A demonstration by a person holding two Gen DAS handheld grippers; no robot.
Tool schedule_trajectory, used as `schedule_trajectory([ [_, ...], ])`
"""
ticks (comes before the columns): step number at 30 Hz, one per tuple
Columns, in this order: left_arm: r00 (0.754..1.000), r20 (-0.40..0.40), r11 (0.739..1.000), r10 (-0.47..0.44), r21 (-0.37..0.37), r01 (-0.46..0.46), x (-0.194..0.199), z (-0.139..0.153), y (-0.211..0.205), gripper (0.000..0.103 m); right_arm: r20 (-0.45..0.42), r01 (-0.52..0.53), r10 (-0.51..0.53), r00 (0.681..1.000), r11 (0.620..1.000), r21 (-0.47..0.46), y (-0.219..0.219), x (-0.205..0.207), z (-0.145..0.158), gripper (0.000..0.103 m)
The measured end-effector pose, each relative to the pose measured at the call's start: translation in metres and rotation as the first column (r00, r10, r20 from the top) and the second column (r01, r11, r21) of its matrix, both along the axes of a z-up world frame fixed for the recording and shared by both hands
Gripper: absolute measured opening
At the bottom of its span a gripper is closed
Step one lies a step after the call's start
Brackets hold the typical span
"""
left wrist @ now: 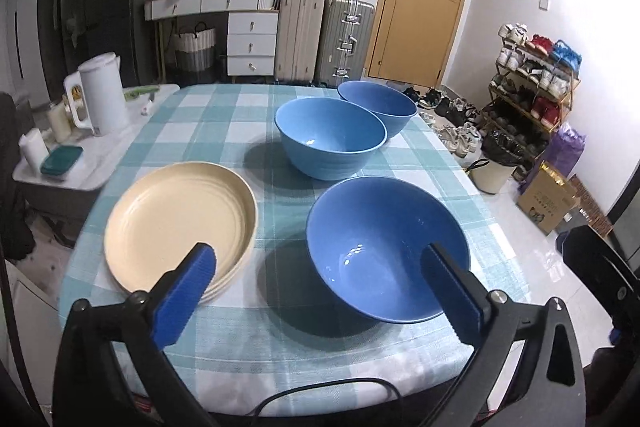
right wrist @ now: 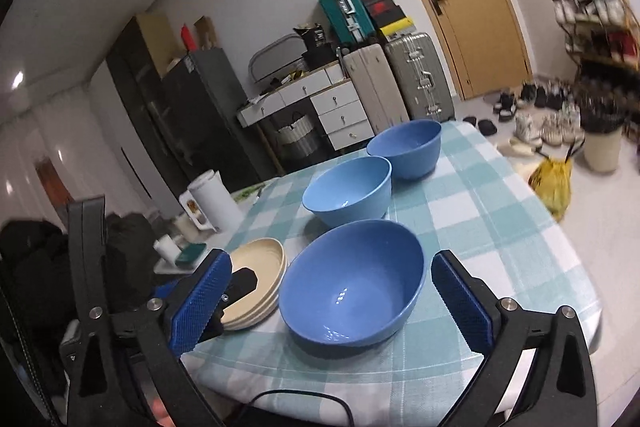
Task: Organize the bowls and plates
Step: 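Open both grippers and withdraw them from the blue bowl, then move both grippers toward the rim of a blue bowl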
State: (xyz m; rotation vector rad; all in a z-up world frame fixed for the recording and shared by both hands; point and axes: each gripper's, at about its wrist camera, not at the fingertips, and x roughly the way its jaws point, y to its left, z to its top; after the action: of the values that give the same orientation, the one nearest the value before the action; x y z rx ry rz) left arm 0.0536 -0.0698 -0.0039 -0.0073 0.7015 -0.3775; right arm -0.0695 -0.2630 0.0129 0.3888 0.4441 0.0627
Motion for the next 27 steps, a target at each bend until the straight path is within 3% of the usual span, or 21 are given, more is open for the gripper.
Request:
schedule_trajectory([
  [9, 0.997, 0.077, 1.0, 0.0, 0.019, -0.001, -0.019, 0.007, 0.004, 0.103, 0.017, 0.025, -0.025, 1.0, 0.999, -0.048, 0.01, -0.011, 0.001, 0.102],
  [13, 0.997, 0.076, 0.997, 0.032, 0.063, -0.037, -0.018, 0.003, 0.003, 0.103, 0.006, 0.008, -0.008, 1.0, 0.998, -0.055, 0.013, -0.015, -0.005, 0.102],
  [27, 0.998, 0.067, 0.997, 0.019, 0.073, -0.024, -0.027, 0.0, 0.001, 0.103, -0.018, -0.023, 0.023, 1.0, 0.999, -0.033, 0.018, -0.02, -0.013, 0.102],
])
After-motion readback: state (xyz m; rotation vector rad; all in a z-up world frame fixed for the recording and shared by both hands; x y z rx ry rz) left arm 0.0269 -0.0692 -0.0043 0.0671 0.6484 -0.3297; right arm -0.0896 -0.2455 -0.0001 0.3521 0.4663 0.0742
